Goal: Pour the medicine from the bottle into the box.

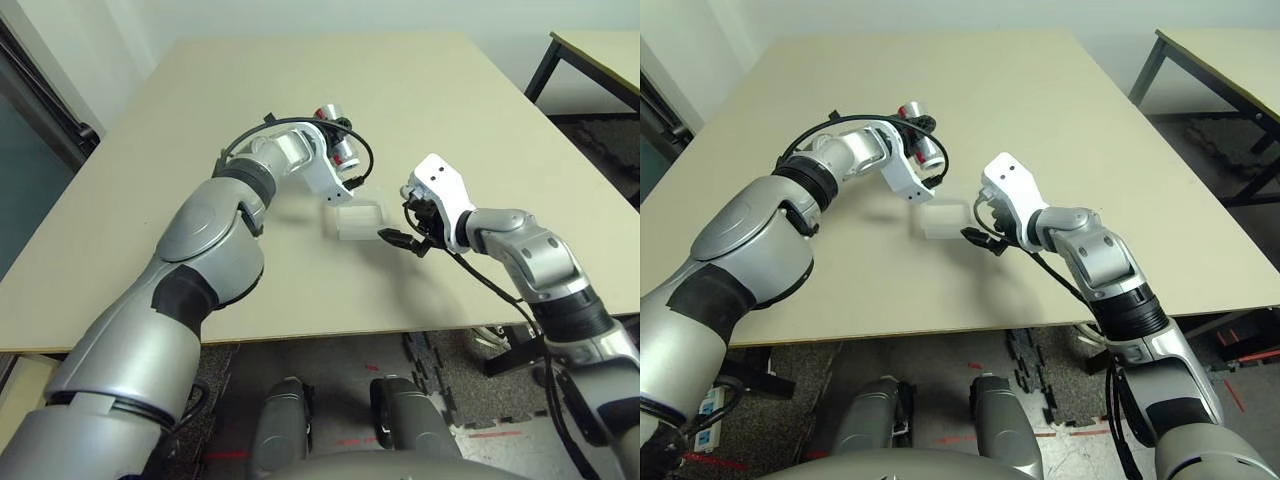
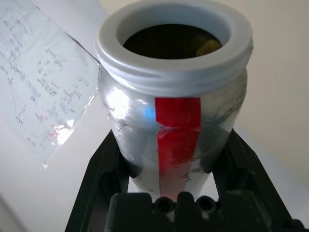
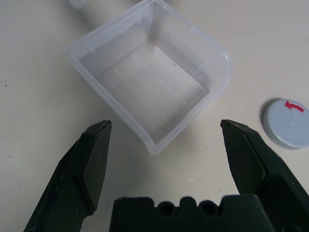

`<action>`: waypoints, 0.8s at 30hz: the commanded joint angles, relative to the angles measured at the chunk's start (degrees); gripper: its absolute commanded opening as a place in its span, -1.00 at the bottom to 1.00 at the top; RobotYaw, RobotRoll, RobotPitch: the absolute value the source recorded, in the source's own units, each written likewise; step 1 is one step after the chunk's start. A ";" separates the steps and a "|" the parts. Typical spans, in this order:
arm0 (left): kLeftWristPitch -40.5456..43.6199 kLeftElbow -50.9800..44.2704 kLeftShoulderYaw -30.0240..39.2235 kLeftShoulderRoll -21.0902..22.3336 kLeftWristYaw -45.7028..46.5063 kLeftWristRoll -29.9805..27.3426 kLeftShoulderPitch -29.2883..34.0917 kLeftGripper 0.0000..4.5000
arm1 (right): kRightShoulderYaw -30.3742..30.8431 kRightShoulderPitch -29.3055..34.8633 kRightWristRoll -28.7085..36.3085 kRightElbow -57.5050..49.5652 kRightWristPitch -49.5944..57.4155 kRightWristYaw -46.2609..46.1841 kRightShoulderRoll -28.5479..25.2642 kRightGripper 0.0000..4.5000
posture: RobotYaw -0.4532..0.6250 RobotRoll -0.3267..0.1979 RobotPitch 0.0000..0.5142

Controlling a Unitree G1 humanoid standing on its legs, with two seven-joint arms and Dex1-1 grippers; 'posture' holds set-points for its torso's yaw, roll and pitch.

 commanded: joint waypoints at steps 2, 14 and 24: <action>-0.04 0.24 3.48 0.48 -1.87 -3.42 0.60 0.11 | -0.58 0.23 -0.38 0.79 -0.70 0.10 -0.16 1.00 | -0.31 0.25 -0.73; 15.94 -1.16 52.10 0.74 -21.61 -49.04 4.97 0.11 | -2.38 0.14 0.03 1.78 -1.75 -0.90 0.65 1.00 | -0.23 0.25 -0.72; 21.86 -3.54 70.04 1.21 -16.26 -64.59 13.77 0.11 | -5.41 0.85 0.36 2.92 -2.00 -3.16 2.44 1.00 | -0.13 0.25 -0.71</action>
